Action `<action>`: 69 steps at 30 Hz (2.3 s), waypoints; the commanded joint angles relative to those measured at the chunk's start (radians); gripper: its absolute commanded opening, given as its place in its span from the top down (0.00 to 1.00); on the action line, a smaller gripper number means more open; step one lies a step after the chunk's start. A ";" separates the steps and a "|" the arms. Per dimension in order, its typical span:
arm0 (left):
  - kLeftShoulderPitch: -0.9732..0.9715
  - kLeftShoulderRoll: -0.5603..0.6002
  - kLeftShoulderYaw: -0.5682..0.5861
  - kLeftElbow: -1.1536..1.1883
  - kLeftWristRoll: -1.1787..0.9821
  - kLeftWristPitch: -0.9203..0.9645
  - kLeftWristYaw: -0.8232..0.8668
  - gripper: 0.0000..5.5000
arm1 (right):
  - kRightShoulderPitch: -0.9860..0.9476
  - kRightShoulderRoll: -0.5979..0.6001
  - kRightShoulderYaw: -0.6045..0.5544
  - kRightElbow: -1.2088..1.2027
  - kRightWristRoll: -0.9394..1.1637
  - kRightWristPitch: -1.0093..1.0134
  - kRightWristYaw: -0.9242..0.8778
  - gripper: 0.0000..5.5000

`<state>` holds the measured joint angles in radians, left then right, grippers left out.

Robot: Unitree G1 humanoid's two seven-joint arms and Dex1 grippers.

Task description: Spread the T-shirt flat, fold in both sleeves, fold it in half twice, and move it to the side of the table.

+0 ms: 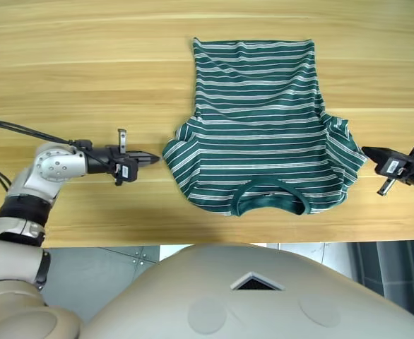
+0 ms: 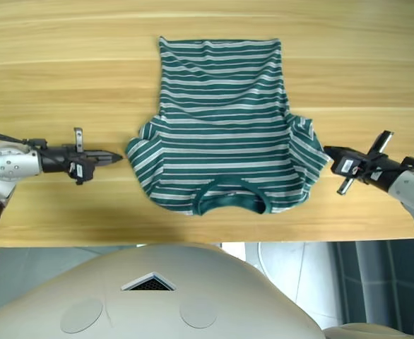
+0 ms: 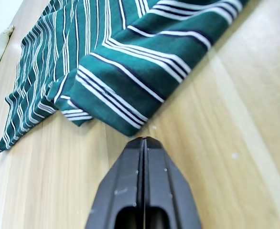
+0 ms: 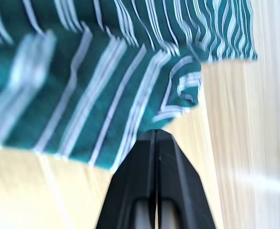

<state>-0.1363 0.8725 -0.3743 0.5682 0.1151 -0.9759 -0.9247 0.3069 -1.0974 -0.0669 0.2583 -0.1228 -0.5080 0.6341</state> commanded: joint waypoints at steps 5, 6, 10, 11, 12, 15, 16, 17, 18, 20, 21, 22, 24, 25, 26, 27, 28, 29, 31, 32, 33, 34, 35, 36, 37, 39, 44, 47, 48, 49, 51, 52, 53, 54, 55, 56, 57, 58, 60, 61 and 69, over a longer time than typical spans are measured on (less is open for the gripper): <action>0.073 0.085 0.017 -0.012 -0.003 0.031 -0.028 0.99 | -0.088 0.044 0.003 0.038 -0.047 0.006 -0.017 1.00; 0.079 0.099 0.033 -0.028 -0.037 0.027 -0.033 0.99 | -0.091 0.047 0.002 0.033 -0.043 0.003 -0.016 1.00; 0.077 0.113 0.081 -0.133 -0.241 0.049 -0.086 0.99 | -0.084 0.056 0.001 0.002 -0.031 -0.006 -0.003 1.00; 0.069 0.101 0.086 -0.153 -0.272 0.064 -0.096 0.99 | -0.085 0.058 0.001 -0.003 -0.032 -0.005 0.000 1.00; 0.062 0.090 0.087 -0.168 -0.288 0.073 -0.106 0.99 | -0.085 0.060 0.001 -0.006 -0.033 -0.004 0.002 1.00; 0.044 0.040 0.069 -0.203 -0.306 0.096 -0.129 0.99 | -0.087 0.064 0.004 -0.008 -0.037 0.000 0.009 1.00; 0.038 0.022 0.065 -0.214 -0.308 0.105 -0.134 0.99 | -0.087 0.065 0.006 -0.007 -0.039 0.000 0.012 1.00; 0.031 0.006 0.061 -0.221 -0.306 0.111 -0.138 0.99 | -0.086 0.066 0.008 -0.007 -0.040 0.001 0.014 1.00; 0.026 -0.009 0.057 -0.227 -0.304 0.115 -0.145 0.99 | -0.085 0.067 0.010 -0.007 -0.042 0.002 0.016 1.00; 0.014 -0.046 0.041 -0.233 -0.288 0.127 -0.158 0.99 | -0.085 0.071 0.019 -0.005 -0.052 0.005 0.017 1.00; 0.006 -0.066 0.028 -0.222 -0.263 0.127 -0.162 0.99 | -0.085 0.073 0.023 -0.006 -0.055 0.007 0.018 1.00; -0.001 -0.083 0.018 -0.208 -0.239 0.128 -0.163 0.99 | -0.085 0.075 0.025 -0.009 -0.057 0.007 0.019 1.00; -0.025 -0.114 -0.005 -0.140 -0.134 0.115 -0.136 0.99 | -0.084 0.078 0.031 -0.015 -0.059 0.008 0.022 1.00; -0.036 -0.125 -0.013 -0.104 -0.082 0.106 -0.120 0.99 | -0.083 0.078 0.033 -0.017 -0.059 0.007 0.024 1.00; -0.044 -0.130 -0.021 -0.070 -0.032 0.100 -0.103 0.99 | -0.082 0.078 0.036 -0.021 -0.058 0.008 0.025 1.00; -0.054 -0.131 -0.027 -0.036 0.030 0.090 -0.075 0.99 | -0.082 0.079 0.039 -0.023 -0.059 0.008 0.028 1.00; -0.062 -0.128 -0.034 -0.009 0.079 0.088 -0.054 0.99 | -0.083 0.081 0.043 -0.023 -0.060 0.009 0.031 1.00; -0.065 -0.121 -0.039 0.012 0.115 0.085 -0.039 0.99 | -0.083 0.083 0.047 -0.025 -0.062 0.010 0.032 1.00; -0.049 -0.080 -0.043 0.049 0.159 0.064 -0.024 0.99 | -0.098 0.092 0.068 -0.003 -0.086 0.021 0.028 1.00; -0.038 -0.059 -0.042 0.057 0.164 0.055 -0.021 0.99 | -0.110 0.097 0.079 0.015 -0.103 0.028 0.023 1.00; -0.029 -0.042 -0.041 0.059 0.165 0.047 -0.019 0.99 | -0.120 0.102 0.088 0.031 -0.116 0.032 0.018 1.00; -0.019 -0.021 -0.039 0.053 0.160 0.041 -0.022 0.99 | -0.127 0.106 0.094 0.042 -0.127 0.035 0.013 1.00; -0.006 -0.001 -0.038 0.038 0.147 0.037 -0.030 0.99 | -0.133 0.111 0.099 0.050 -0.134 0.036 0.010 1.00; 0.007 0.016 -0.036 0.016 0.117 0.036 -0.043 0.99 | -0.136 0.116 0.103 0.052 -0.140 0.038 0.007 1.00; 0.018 0.028 -0.035 -0.006 0.088 0.037 -0.054 0.99 | -0.139 0.120 0.107 0.054 -0.144 0.039 0.005 1.00; 0.036 0.048 -0.034 -0.056 0.023 0.044 -0.074 0.99 | -0.146 0.126 0.115 0.058 -0.150 0.042 0.001 1.00; 0.054 0.068 -0.010 -0.127 -0.069 0.075 -0.099 0.99 | -0.153 0.126 0.125 0.061 -0.149 0.041 -0.005 1.00; 0.032 0.061 0.022 -0.124 -0.075 0.085 -0.081 0.99 | -0.138 0.125 0.117 0.033 -0.118 0.028 0.003 1.00; 0.025 0.058 0.031 -0.122 -0.078 0.089 -0.077 0.99 | -0.133 0.126 0.110 0.019 -0.101 0.021 0.007 1.00; 0.014 0.051 0.041 -0.115 -0.073 0.092 -0.065 0.99 | -0.126 0.126 0.103 0.000 -0.078 0.013 0.015 1.00; 0.002 0.045 0.057 -0.109 -0.070 0.100 -0.055 0.99 | -0.109 0.122 0.090 -0.033 -0.047 0.001 0.026 1.00; 0.002 0.049 0.063 -0.113 -0.074 0.102 -0.056 0.99 | -0.100 0.120 0.084 -0.046 -0.035 -0.002 0.030 1.00; 0.010 0.058 0.070 -0.129 -0.092 0.109 -0.065 0.99 | -0.094 0.117 0.078 -0.056 -0.026 -0.004 0.033 1.00; 0.027 0.073 0.076 -0.157 -0.120 0.118 -0.081 0.97 | -0.091 0.117 0.072 -0.062 -0.019 -0.005 0.035 1.00; 0.048 0.086 0.079 -0.187 -0.151 0.126 -0.098 0.95 | -0.090 0.118 0.068 -0.066 -0.017 -0.006 0.036 1.00; 0.075 0.099 0.080 -0.222 -0.191 0.131 -0.118 0.93 | -0.087 0.119 0.065 -0.070 -0.015 -0.004 0.036 1.00; 0.099 0.108 0.084 -0.253 -0.228 0.138 -0.134 0.89 | -0.084 0.121 0.062 -0.074 -0.014 -0.002 0.035 1.00; 0.119 0.115 0.092 -0.276 -0.257 0.147 -0.145 0.87 | -0.083 0.122 0.061 -0.076 -0.014 -0.001 0.035 1.00; 0.128 0.125 0.122 -0.248 -0.203 0.152 -0.112 0.82 | -0.080 0.124 0.053 -0.084 -0.008 -0.002 0.032 1.00; 0.130 0.125 0.133 -0.227 -0.163 0.151 -0.089 0.78 | -0.077 0.124 0.047 -0.090 -0.004 -0.003 0.032 1.00; 0.215 0.135 0.167 -0.240 0.043 0.142 0.026 0.57 | -0.047 0.129 0.022 -0.118 0.008 -0.003 0.037 1.00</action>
<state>0.0745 0.9992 -0.2101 0.3257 0.0902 -0.8441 -0.9196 0.2532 -0.9682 -0.0310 0.1499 -0.1304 -0.5088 0.6603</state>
